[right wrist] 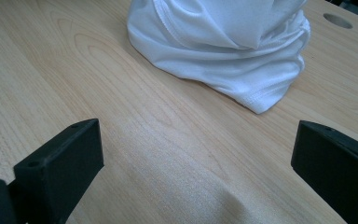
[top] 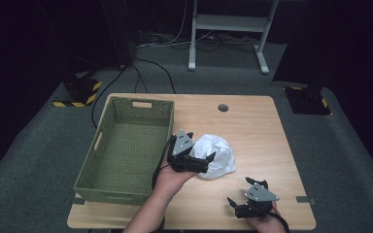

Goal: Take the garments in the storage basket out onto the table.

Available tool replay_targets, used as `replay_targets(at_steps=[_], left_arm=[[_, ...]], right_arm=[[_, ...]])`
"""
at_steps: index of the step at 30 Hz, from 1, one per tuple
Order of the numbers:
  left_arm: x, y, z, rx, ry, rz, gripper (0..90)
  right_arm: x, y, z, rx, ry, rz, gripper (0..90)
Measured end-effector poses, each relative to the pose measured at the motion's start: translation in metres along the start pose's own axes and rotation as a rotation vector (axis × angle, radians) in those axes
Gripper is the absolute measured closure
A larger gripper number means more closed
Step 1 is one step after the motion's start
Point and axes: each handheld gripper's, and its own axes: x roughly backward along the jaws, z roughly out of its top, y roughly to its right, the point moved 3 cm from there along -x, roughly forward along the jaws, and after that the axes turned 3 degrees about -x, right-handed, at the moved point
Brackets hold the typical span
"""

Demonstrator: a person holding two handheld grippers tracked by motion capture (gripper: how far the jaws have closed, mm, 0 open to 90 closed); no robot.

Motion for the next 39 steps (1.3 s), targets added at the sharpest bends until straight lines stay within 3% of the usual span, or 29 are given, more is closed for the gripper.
replay_targets(at_steps=[7,10,20,29,38,39], left_arm=[[0.011,0.015,-0.012,0.002,-0.025,0.010,0.6],[0.014,0.023,-0.020,-0.021,-0.043,0.013,0.4],[0.014,0.047,-0.050,-0.037,-0.098,-0.021,0.3],[0.001,0.063,-0.099,-0.064,-0.217,-0.051,0.6],[-0.009,0.066,-0.138,-0.098,-0.339,-0.032,0.2],[-0.011,0.066,-0.139,-0.111,-0.360,-0.010,0.2]], right_arm=[[0.000,0.000,0.000,0.003,0.000,-0.001,1.7],[0.000,0.000,0.000,0.005,-0.001,-0.002,1.7],[0.000,-0.001,0.000,0.008,-0.001,-0.003,1.7],[0.000,-0.001,0.000,0.008,-0.002,-0.003,1.7],[0.000,-0.001,0.000,0.010,0.000,-0.002,1.7],[0.000,-0.001,0.000,0.006,0.001,-0.001,1.7]])
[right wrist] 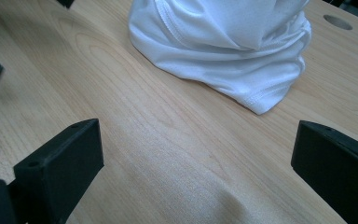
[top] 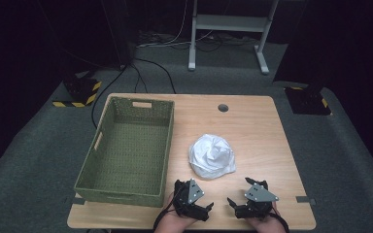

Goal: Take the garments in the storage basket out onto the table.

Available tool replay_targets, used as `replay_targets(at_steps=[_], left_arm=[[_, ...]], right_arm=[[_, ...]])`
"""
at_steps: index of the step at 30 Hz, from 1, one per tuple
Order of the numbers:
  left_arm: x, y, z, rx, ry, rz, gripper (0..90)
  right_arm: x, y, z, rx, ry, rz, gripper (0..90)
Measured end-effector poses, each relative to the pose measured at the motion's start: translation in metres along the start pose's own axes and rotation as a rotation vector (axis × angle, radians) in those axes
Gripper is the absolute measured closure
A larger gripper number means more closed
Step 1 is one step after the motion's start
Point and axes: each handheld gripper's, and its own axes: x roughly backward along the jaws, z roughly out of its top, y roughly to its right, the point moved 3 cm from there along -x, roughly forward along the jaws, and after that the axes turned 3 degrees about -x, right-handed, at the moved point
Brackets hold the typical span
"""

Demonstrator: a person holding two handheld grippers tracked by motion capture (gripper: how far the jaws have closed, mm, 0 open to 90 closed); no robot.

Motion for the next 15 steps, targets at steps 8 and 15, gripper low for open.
replay_targets(at_steps=[8,15], left_arm=[[-0.0034,0.0032,0.0002,-0.086,-0.038,0.035,1.2],[-0.0047,0.0064,0.0004,-0.120,-0.051,0.032,1.5]], right_arm=[[0.0003,0.0004,0.0000,-0.003,0.003,0.003,1.7],[-0.0001,0.0002,0.0003,-0.003,0.005,0.008,1.2]])
